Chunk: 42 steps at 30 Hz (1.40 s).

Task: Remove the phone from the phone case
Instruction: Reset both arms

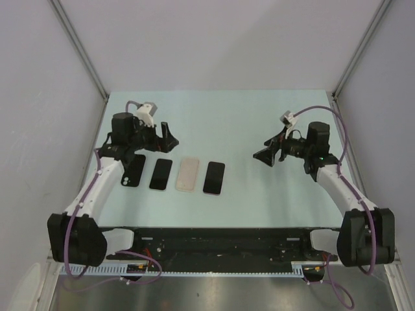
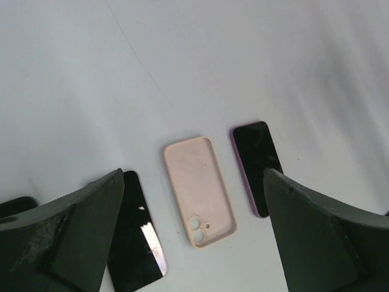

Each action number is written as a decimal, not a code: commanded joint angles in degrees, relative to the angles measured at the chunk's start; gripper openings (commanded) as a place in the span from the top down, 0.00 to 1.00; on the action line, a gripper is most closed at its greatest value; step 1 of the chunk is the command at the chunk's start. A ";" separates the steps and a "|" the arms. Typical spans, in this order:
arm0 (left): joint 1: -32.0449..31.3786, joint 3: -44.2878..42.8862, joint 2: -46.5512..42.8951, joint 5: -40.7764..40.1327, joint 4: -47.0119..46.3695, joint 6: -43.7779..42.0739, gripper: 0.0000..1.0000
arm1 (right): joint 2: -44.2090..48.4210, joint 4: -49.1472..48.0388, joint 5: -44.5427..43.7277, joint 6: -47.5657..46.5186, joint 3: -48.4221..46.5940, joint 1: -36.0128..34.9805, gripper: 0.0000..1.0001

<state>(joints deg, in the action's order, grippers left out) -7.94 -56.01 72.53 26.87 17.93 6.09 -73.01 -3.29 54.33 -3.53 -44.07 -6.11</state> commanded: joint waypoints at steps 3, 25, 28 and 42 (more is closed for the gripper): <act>7.41 4.93 -12.84 0.64 -1.50 -10.12 0.00 | 12.60 7.37 -0.88 -8.65 -1.98 4.00 0.00; 59.61 16.19 -19.27 19.36 -6.33 -13.73 0.00 | 42.68 20.69 -57.29 -7.72 3.03 5.67 0.00; 61.73 18.65 -20.14 17.60 -8.26 -14.26 0.00 | 44.79 21.40 -60.03 -7.81 4.08 5.67 0.00; 64.45 28.50 -24.91 10.91 -20.13 -10.84 0.00 | 50.25 19.64 -65.14 -10.45 11.64 5.67 0.00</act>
<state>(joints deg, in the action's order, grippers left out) 54.76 -28.12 46.41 36.49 2.98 -3.49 -23.46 18.57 -9.10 -13.37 -32.08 -0.51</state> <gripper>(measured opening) 0.996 0.994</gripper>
